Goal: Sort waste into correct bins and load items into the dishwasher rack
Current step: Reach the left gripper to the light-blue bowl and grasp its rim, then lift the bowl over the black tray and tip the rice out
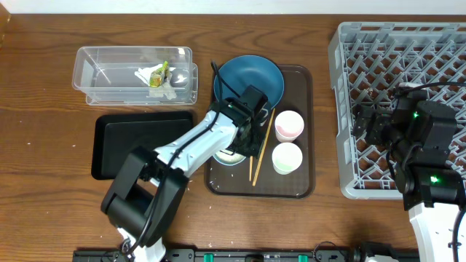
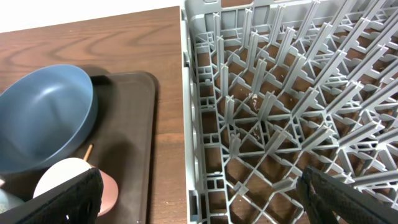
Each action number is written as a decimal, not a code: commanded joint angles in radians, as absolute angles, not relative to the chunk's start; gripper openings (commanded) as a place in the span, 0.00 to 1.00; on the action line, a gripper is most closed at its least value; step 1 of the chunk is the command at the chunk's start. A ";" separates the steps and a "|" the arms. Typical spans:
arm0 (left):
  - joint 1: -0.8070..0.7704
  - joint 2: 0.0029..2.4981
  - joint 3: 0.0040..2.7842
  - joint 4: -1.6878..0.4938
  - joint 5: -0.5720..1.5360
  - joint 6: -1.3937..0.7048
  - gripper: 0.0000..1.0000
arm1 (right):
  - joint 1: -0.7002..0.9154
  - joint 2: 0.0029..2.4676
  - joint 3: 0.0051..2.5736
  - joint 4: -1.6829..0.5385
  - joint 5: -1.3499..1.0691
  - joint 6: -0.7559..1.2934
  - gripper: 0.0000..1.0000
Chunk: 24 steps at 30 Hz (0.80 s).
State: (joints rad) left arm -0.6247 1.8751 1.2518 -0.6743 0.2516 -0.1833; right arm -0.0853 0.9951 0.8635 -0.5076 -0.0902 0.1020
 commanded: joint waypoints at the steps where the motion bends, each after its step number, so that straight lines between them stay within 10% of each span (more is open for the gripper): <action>1: -0.623 1.885 1.246 -0.686 0.220 -0.178 0.06 | -0.065 0.995 0.883 -0.509 -0.095 0.099 0.99; 24: -0.339 1.502 1.259 -0.887 0.166 -0.208 0.06 | -0.065 0.995 0.883 -0.503 -0.095 0.099 0.99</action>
State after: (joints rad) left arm -0.4179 1.5188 1.2533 -0.8722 0.1307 -0.1890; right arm -0.0856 0.9951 0.8635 -0.5056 -0.0902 0.1020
